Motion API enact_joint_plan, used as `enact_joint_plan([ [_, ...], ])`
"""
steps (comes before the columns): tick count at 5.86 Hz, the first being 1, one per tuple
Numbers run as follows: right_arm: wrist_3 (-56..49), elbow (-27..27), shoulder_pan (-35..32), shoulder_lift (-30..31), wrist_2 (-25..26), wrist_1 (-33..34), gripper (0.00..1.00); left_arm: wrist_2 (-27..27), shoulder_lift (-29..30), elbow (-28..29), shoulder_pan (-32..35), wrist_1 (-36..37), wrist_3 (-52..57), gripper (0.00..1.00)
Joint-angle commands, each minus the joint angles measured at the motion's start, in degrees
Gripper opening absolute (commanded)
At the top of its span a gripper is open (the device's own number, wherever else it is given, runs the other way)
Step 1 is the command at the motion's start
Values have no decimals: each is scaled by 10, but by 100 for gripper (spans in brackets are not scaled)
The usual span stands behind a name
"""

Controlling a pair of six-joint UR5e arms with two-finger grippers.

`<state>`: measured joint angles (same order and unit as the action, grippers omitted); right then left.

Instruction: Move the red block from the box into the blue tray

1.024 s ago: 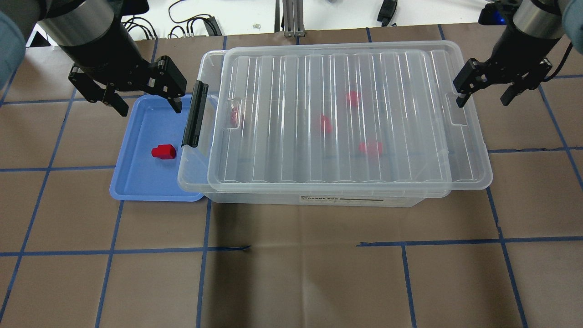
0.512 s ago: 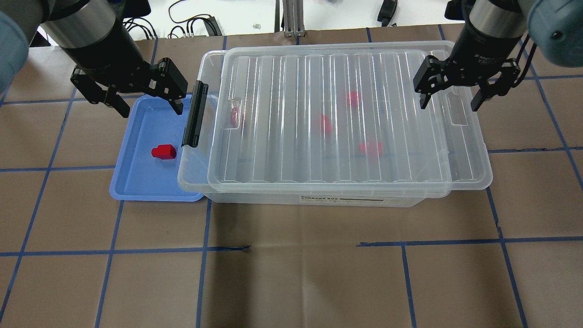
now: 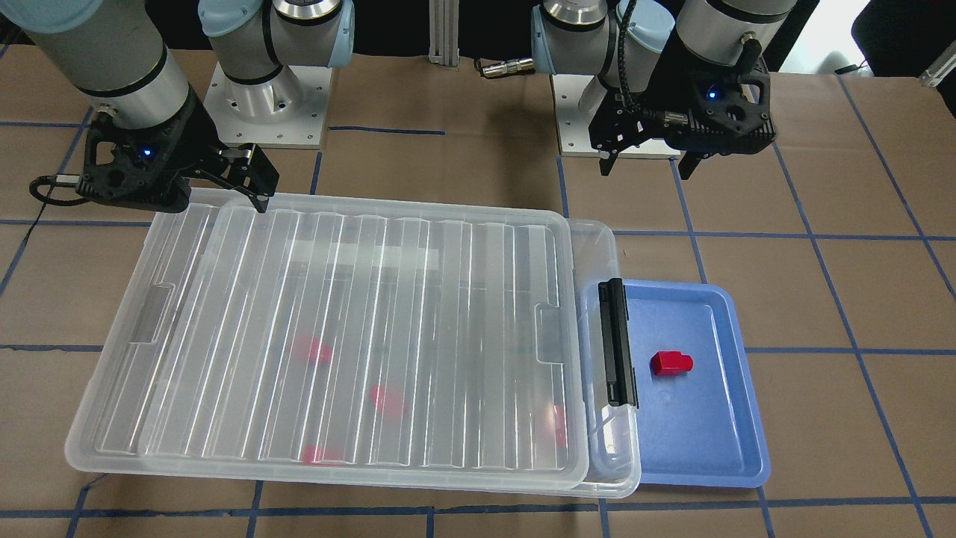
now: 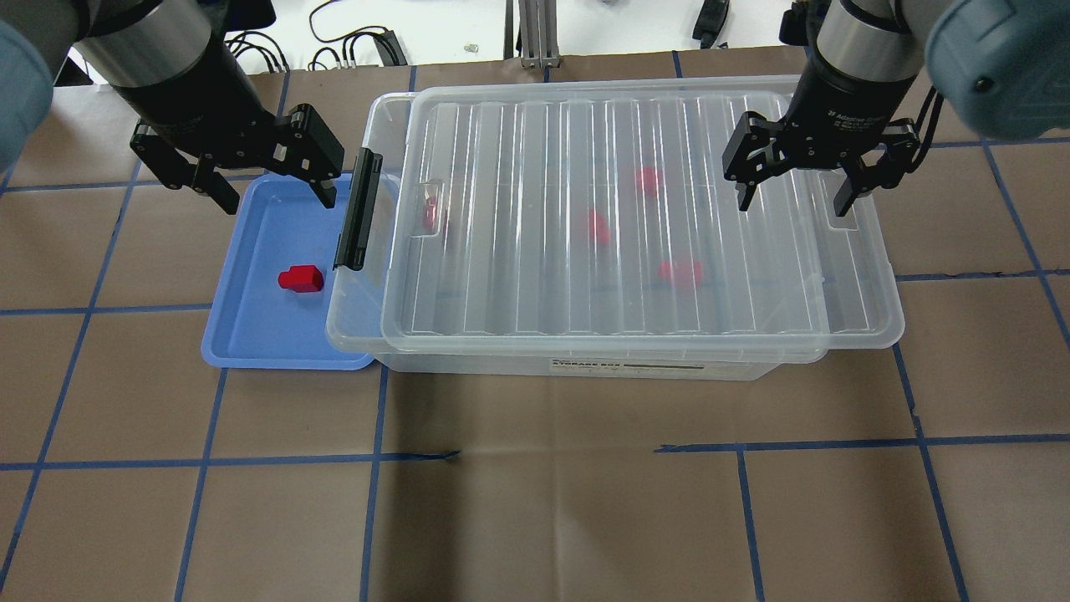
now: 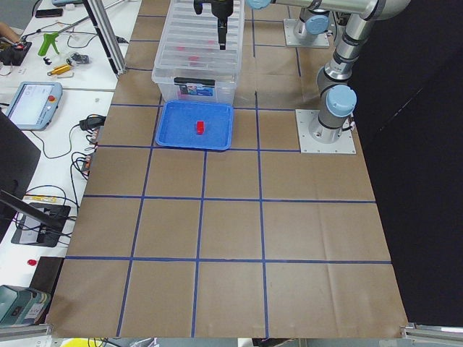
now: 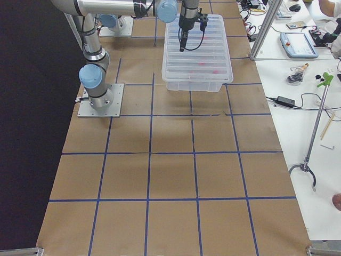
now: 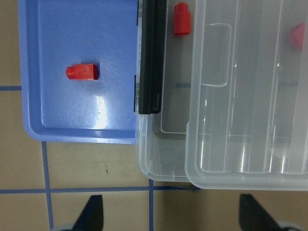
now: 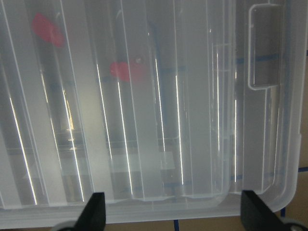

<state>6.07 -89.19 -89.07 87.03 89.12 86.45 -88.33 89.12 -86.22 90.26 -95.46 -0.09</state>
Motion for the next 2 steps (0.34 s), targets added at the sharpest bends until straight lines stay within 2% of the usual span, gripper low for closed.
enact_joint_plan([
  [1, 0, -1, 0, 0, 1, 1, 100, 0, 1, 0, -2, 0, 0, 99],
  [2, 0, 0, 0, -1, 1, 3, 100, -1, 0, -3, -3, 0, 2, 99],
])
